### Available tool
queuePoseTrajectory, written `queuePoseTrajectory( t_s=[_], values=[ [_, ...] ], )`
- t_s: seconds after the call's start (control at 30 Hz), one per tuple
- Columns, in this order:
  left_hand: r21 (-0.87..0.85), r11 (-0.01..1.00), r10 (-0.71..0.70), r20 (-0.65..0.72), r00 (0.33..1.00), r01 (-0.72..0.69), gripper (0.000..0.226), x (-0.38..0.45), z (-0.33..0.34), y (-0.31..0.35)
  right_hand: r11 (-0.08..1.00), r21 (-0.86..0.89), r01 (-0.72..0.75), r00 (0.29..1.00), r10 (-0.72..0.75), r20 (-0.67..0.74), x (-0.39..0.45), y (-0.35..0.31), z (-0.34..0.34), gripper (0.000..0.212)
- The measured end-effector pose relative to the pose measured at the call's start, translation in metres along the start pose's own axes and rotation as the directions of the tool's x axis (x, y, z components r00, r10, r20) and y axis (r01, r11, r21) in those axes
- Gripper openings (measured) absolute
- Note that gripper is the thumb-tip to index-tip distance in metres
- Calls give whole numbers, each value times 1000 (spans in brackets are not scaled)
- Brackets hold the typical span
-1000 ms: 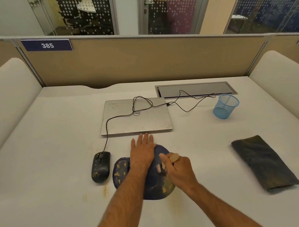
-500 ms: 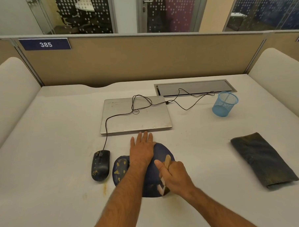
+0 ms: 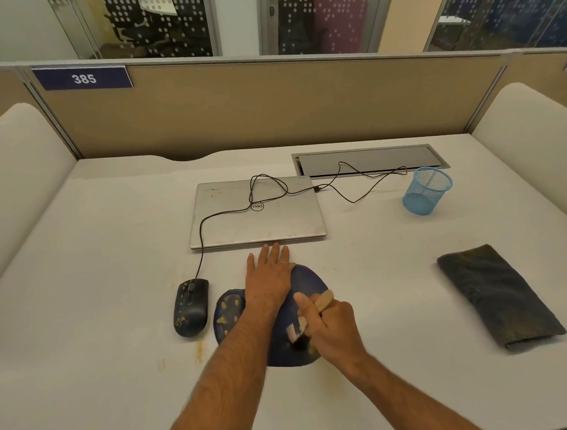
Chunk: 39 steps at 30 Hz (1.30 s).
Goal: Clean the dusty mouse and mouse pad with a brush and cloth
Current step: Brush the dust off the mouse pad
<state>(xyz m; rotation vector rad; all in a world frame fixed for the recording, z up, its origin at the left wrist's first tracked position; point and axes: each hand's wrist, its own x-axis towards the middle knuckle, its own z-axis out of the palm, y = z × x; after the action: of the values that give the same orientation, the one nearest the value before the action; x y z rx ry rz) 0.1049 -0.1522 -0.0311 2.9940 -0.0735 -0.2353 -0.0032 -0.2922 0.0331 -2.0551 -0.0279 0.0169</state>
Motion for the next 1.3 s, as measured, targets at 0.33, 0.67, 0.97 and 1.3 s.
queuePoseTrajectory(
  t_s=[0.33, 0.67, 0.97, 1.3],
  values=[
    [-11, 1000, -3, -4, 1000, 3, 55, 0, -2, 0, 998, 48, -34, 998, 32, 51, -3, -3, 1, 50],
    [-9, 1000, 4, -9, 1000, -4, 55, -1, -1, 1, 992, -48, -113, 992, 115, 54, 5, 0, -7, 46],
    [-12, 1000, 2, -18, 1000, -2, 55, 0, 1, 0, 989, -100, -106, 984, 119, 133, 13, 1, -19, 50],
    [-77, 997, 8, -55, 998, -12, 54, -10, -3, 2, 993, -110, -47, 998, 43, -40, 30, 13, -48, 33]
  ],
)
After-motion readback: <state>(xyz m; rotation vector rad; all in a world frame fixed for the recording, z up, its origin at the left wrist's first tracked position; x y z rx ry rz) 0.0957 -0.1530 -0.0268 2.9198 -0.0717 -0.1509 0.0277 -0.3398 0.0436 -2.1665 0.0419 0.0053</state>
